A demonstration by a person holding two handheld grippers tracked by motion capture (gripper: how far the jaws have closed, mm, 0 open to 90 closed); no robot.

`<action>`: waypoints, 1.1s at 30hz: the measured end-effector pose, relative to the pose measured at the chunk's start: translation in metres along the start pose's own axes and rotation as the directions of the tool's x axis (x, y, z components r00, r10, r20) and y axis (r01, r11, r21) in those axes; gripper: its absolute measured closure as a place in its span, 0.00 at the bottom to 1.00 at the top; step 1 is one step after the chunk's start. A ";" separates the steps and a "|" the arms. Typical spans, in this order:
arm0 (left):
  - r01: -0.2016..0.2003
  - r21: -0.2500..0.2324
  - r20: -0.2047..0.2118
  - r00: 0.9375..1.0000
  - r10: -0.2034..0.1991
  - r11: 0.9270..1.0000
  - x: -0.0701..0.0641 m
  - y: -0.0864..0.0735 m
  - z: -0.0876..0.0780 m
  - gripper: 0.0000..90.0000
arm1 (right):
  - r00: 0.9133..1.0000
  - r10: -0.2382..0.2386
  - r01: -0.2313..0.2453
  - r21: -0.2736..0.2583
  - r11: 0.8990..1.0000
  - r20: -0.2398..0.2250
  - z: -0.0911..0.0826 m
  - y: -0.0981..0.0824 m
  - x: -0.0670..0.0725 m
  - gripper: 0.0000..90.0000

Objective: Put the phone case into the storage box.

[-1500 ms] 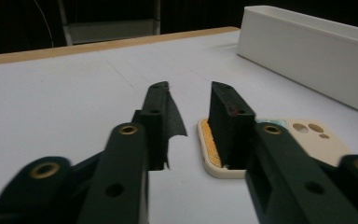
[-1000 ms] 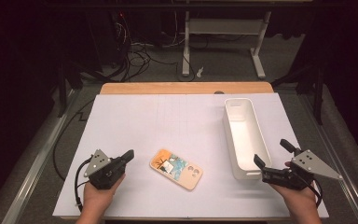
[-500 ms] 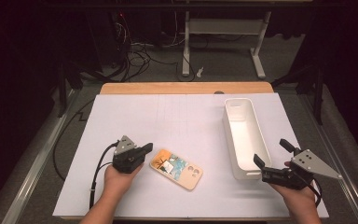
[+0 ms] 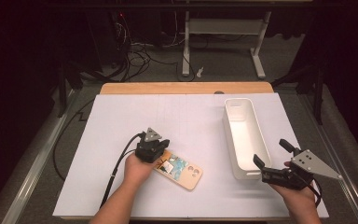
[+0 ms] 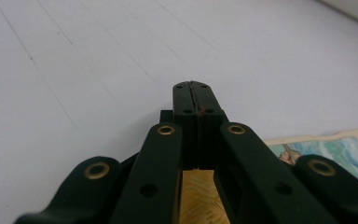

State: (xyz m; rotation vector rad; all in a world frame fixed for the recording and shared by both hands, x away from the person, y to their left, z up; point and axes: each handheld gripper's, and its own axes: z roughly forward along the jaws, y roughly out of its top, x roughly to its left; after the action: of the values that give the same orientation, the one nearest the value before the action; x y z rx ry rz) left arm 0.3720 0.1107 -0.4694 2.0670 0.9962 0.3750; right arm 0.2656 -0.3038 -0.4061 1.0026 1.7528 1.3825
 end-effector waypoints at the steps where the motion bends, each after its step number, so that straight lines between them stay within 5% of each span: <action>1: -0.007 0.018 -0.006 1.000 0.007 1.000 -0.001 0.000 0.002 1.00 | 1.000 0.000 0.000 0.000 1.000 0.000 0.000 0.000 0.000 0.00; 4: -0.011 0.063 -0.014 1.000 0.012 0.998 0.002 -0.003 0.006 1.00 | 1.000 0.005 -0.005 0.001 1.000 -0.001 0.000 0.000 0.000 0.00; 12: -0.044 0.083 -0.020 0.999 0.046 0.996 0.003 -0.007 -0.002 1.00 | 1.000 0.002 -0.002 0.000 1.000 -0.004 0.000 0.000 0.001 0.00; 33: -0.066 0.104 -0.016 0.998 0.068 0.992 -0.017 -0.055 -0.059 1.00 | 1.000 0.004 -0.004 0.006 1.000 -0.016 0.002 0.000 0.005 0.00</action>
State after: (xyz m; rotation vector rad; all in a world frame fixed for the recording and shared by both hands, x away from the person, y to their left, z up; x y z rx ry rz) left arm 0.2994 0.1495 -0.4725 2.1985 0.9776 0.3857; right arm 0.2645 -0.2984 -0.4068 1.0015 1.7688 1.3927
